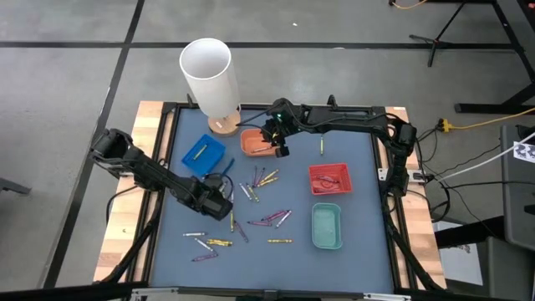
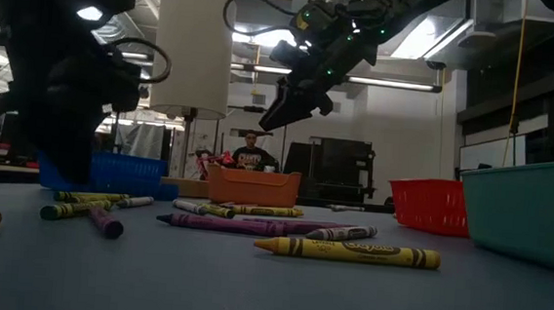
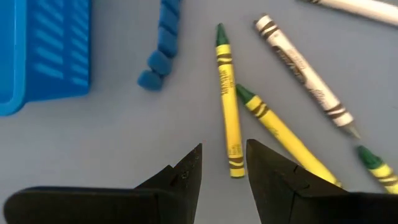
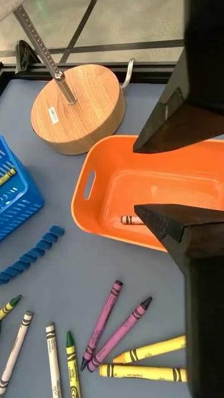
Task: Sort crayons
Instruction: Put the green crayon into the dark blue bin
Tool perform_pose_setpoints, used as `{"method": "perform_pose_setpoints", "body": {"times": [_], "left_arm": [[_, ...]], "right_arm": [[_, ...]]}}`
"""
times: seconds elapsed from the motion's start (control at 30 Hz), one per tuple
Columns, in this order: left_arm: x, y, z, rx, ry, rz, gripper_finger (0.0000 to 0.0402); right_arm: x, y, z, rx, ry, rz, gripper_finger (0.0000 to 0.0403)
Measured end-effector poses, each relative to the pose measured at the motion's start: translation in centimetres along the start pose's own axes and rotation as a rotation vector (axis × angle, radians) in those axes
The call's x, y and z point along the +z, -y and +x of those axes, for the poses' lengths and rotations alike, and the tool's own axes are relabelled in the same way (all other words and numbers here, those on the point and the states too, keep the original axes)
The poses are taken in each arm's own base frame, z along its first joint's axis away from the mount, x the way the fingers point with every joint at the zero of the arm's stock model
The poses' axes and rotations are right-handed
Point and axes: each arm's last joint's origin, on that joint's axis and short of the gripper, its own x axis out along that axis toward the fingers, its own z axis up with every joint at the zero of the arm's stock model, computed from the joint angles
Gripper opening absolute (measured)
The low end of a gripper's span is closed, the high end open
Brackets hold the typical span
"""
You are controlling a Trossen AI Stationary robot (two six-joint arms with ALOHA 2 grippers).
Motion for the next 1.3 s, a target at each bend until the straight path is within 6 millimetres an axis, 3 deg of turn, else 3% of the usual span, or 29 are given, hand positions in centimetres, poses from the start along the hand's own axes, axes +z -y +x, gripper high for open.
{"method": "perform_pose_setpoints", "body": {"times": [0.63, 0.9, 1.3], "left_arm": [[-0.8, -0.8, 1.6, -0.046, 0.010, -0.018, 0.0108], [-0.8, -0.7, 1.6, -0.053, -0.004, -0.020, 0.0063], [-0.8, -0.7, 1.6, -0.051, -0.007, -0.018, 0.0013]], "right_arm": [[0.0, 0.0, 0.0, -0.001, 0.001, 0.000, 0.0140], [-0.5, -0.1, -0.3, -0.047, -0.111, 0.007, 0.0140], [-0.7, -0.7, -6.2, -0.024, -0.290, 0.020, 0.0140]]}}
